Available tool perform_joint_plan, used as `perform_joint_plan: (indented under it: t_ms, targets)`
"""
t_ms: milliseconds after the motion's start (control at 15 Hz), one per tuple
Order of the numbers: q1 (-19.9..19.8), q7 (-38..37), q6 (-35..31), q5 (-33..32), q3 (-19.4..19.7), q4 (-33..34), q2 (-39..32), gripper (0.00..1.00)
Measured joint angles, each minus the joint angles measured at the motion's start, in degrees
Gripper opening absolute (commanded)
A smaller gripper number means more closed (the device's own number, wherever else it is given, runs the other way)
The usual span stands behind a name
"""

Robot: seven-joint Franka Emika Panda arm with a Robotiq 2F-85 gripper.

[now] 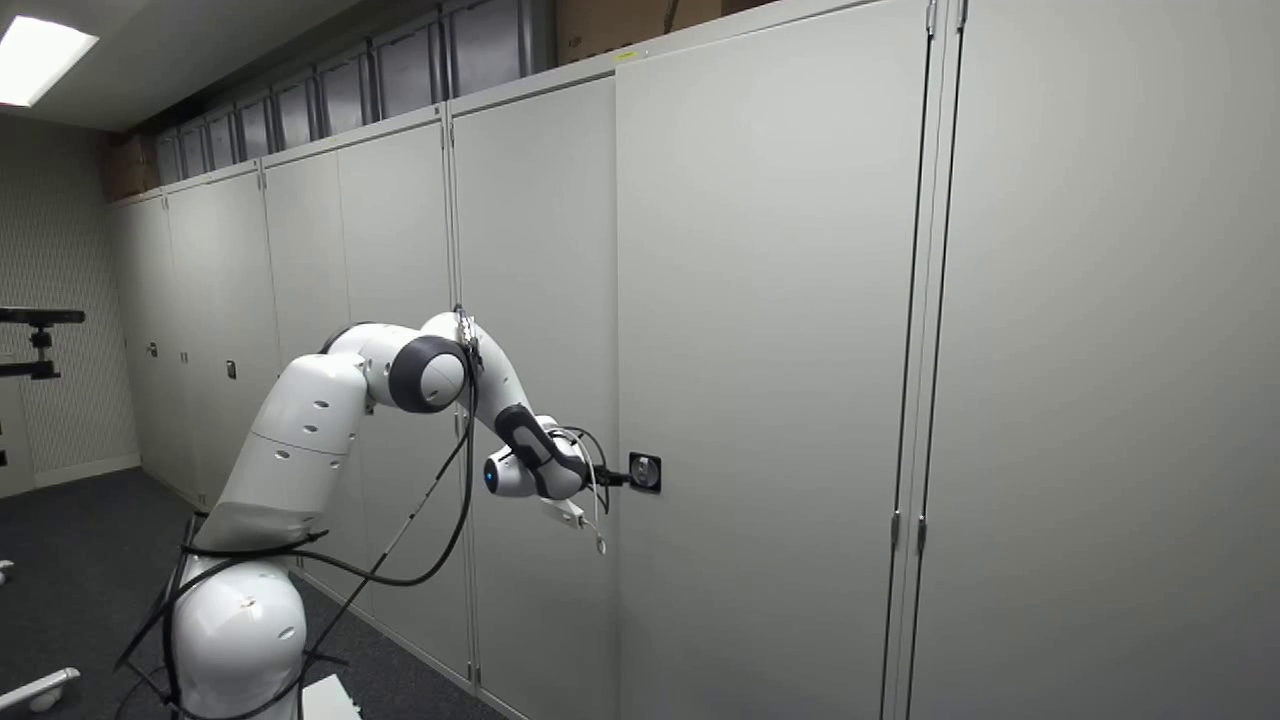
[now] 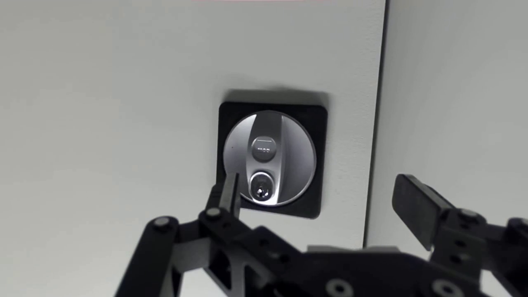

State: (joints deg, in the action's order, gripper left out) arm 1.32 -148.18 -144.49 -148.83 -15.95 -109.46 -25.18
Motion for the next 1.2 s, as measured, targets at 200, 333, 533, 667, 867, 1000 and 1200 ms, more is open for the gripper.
perform_joint_plan:
  t_ms: [200, 333, 533, 667, 867, 1000, 1200]
  targets:
    - [0.0, -0.1, 0.0, 0.0, 0.5, 0.0, 0.0, 1.0]
    - [0.0, -0.1, 0.0, 0.0, 0.8, 0.0, 0.0, 1.0]
    - [-0.1, -0.2, 0.0, 0.0, 0.9, 0.0, 0.0, 1.0]
    - [-0.1, -0.3, -0.1, 0.0, 0.9, 0.0, 0.0, 1.0]
    - [-0.6, -0.9, -0.6, 0.0, 0.3, 0.2, 0.0, 1.0]
    - [-3.2, -0.9, -1.3, 0.0, -2.5, 0.6, 0.0, 1.0]
    - [-7.9, -0.9, -3.7, 0.0, -7.0, 1.4, 0.0, 1.0]
